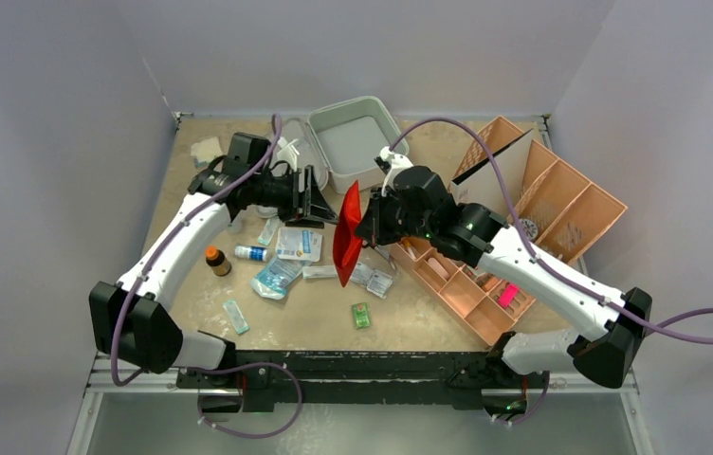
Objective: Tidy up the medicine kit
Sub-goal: Pick up the medicine pouch from the center of the board.
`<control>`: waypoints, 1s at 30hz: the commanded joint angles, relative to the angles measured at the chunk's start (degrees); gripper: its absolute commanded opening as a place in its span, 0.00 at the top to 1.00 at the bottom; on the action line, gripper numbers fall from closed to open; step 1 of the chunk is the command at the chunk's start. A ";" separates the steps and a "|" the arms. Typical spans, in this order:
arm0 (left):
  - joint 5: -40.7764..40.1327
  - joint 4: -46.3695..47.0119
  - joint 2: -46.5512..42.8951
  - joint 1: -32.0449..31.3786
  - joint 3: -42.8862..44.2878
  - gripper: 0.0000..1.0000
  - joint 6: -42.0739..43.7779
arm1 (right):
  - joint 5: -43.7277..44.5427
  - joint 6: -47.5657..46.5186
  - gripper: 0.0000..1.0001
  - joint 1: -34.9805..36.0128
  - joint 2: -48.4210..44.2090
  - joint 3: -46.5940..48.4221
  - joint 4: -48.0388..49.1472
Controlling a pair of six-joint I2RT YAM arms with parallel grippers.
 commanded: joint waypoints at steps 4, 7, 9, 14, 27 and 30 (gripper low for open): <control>-2.13 1.81 3.99 -3.85 -0.02 0.46 1.28 | 0.95 0.70 1.00 -0.10 0.22 -0.88 4.53; -5.28 1.40 4.92 -4.91 0.73 0.51 1.29 | -0.36 0.75 1.00 -0.03 0.80 -0.54 4.16; -7.37 0.81 4.91 -5.30 1.34 0.68 1.82 | -0.32 0.71 1.00 -0.05 1.00 -0.72 3.96; -12.03 -0.33 2.62 -5.52 1.71 1.00 2.22 | 2.55 2.42 0.94 -0.05 1.49 -0.97 1.76; -17.46 -0.52 0.62 -5.97 1.87 1.00 1.46 | 4.56 8.84 0.35 -0.04 7.40 7.15 3.08; -19.57 -1.15 0.64 -6.06 1.71 1.00 1.68 | 5.41 9.29 0.35 -0.06 8.21 8.37 2.41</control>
